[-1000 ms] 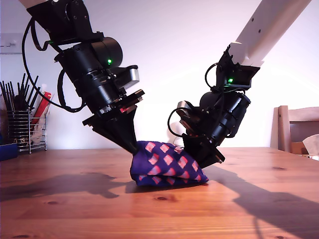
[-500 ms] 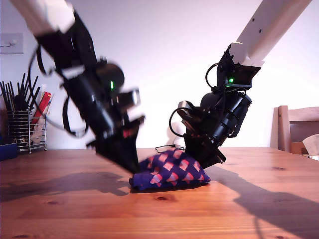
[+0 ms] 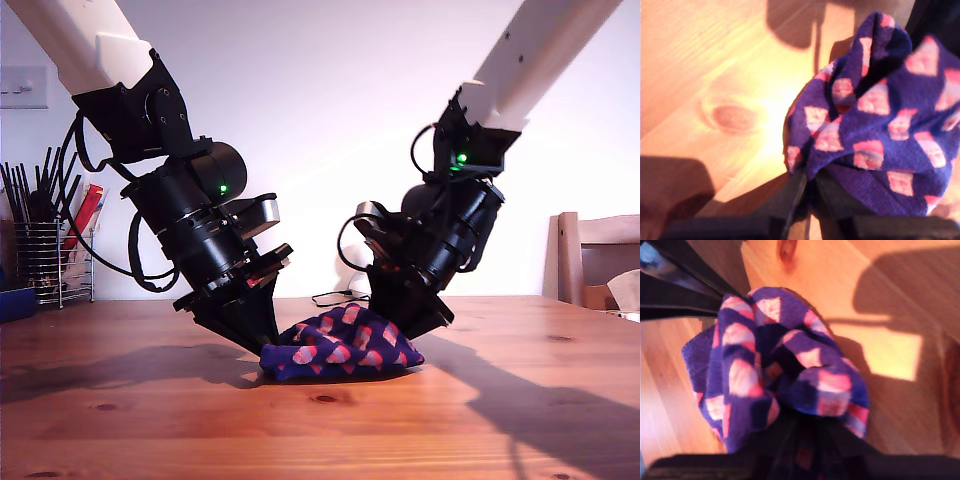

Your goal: Fold the socks in front of you. After folding them, place them to the left side.

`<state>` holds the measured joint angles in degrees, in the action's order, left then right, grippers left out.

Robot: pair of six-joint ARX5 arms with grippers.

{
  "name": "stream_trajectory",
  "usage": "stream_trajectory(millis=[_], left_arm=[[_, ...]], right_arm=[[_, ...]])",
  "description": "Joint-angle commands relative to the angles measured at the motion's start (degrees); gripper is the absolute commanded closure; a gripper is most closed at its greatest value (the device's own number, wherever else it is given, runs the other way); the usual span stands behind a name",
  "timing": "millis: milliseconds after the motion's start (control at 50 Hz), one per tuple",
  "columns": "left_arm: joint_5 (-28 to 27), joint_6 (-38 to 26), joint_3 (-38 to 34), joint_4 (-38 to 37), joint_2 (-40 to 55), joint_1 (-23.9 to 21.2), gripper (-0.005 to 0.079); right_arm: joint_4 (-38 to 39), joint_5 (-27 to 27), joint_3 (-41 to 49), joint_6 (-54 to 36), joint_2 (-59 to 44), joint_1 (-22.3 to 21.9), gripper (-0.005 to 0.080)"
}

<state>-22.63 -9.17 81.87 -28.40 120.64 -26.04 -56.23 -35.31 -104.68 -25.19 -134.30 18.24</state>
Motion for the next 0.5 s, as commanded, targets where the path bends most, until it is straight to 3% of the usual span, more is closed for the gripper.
stream_trajectory(millis=[0, 160, 480], left_arm=[[0.7, 0.1, -1.5, -0.7, 4.7, -0.7, 0.0764], [0.7, -0.2, -1.6, -1.9, 4.7, -0.7, 0.0764], [1.1, -2.5, -2.4, -4.8, 4.7, -0.6, 0.0764]], right_arm=[[-0.7, 1.7, -0.3, 0.9, -0.2, -0.3, 0.0639], [-2.0, 3.3, -2.0, 1.4, 1.5, -0.3, 0.0634], [-2.7, 7.2, -7.6, 2.9, 1.7, -0.1, 0.0538]])
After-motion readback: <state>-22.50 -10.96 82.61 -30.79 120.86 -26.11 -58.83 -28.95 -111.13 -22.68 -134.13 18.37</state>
